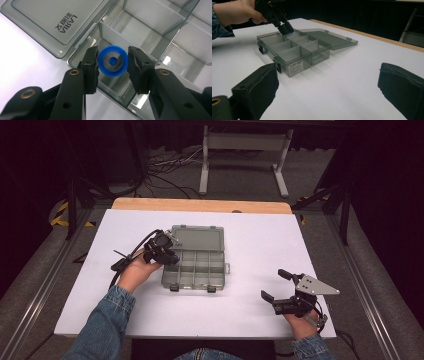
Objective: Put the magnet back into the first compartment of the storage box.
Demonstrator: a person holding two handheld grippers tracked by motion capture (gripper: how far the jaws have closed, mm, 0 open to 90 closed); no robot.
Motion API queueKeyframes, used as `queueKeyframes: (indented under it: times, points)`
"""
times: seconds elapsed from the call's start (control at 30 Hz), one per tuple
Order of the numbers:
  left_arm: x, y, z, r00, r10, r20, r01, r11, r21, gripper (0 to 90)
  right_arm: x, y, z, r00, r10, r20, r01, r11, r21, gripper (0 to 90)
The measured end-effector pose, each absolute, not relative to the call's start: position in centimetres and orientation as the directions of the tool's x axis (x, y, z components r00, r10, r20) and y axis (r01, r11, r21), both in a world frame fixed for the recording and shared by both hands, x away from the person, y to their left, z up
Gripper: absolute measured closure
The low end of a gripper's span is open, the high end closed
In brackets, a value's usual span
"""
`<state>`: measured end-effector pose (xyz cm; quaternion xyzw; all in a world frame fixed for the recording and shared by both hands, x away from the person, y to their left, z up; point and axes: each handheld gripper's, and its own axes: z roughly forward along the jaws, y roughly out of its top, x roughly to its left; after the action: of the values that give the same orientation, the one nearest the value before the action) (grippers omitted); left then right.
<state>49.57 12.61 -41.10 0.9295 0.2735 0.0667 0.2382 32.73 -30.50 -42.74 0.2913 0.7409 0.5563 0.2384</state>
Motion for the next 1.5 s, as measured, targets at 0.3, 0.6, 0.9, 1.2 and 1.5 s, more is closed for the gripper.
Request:
queueKeyframes:
  times: [0.3, 0.6, 0.9, 1.2, 1.5]
  points:
    - [49.6, 12.6, -41.2, 0.843, 0.537, -0.004, 0.474, -0.741, 0.476, 61.5, 32.7, -30.5, -42.7, -0.718, 0.695, -0.031, 0.164, 0.212, 0.963, 3.7]
    - [49.2, 12.9, -40.6, 0.838, 0.545, -0.005, 0.475, -0.725, 0.499, 53.1, 32.7, -30.5, -42.7, -0.719, 0.695, -0.035, 0.160, 0.214, 0.964, 3.7]
    - [47.8, 13.6, -38.6, 0.846, 0.533, -0.011, 0.435, -0.677, 0.593, 26.2, 32.9, -30.4, -42.6, -0.718, 0.695, -0.036, 0.160, 0.216, 0.963, 3.7]
    - [45.0, 16.0, -36.1, 0.853, 0.520, -0.036, 0.368, -0.553, 0.747, 9.6, 32.8, -30.5, -42.5, -0.714, 0.698, -0.042, 0.153, 0.214, 0.965, 3.7]
    - [41.6, 17.9, -35.4, 0.861, 0.508, 0.017, 0.253, -0.458, 0.852, 3.9, 32.8, -30.6, -42.4, -0.714, 0.699, -0.039, 0.148, 0.204, 0.968, 3.4]
